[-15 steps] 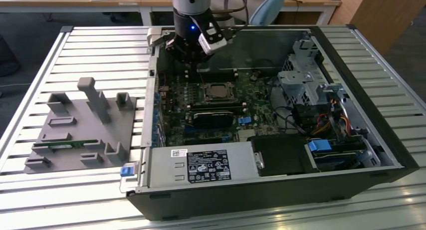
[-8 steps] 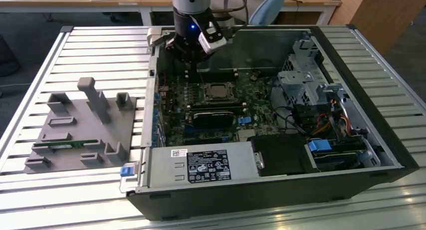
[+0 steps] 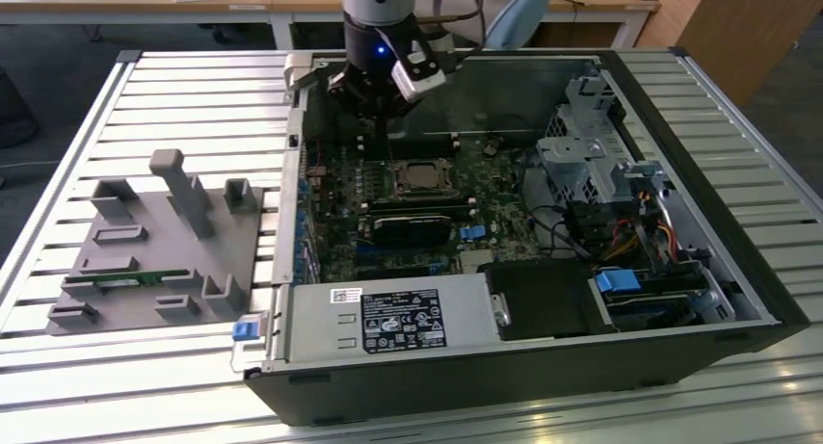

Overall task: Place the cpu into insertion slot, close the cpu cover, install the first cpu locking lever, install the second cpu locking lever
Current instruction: 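Install the first cpu locking lever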

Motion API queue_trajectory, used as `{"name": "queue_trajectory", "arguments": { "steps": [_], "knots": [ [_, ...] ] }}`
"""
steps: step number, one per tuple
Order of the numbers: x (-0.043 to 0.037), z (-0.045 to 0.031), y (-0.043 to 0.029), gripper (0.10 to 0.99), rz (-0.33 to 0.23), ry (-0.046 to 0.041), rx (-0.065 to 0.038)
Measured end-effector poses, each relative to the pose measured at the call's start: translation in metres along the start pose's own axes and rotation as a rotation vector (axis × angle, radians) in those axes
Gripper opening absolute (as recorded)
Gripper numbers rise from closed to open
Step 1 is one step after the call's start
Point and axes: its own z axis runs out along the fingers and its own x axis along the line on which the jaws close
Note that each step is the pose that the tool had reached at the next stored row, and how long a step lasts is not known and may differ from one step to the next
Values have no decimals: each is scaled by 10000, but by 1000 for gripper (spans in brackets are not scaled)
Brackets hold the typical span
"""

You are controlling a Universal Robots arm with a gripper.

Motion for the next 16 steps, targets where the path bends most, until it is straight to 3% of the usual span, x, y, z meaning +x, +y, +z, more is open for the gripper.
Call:
{"name": "queue_trajectory", "arguments": {
  "steps": [9,16],
  "knots": [
    [-151,8,20,114,0,1,4],
    [-225,14,22,114,0,1,4]
  ]
}}
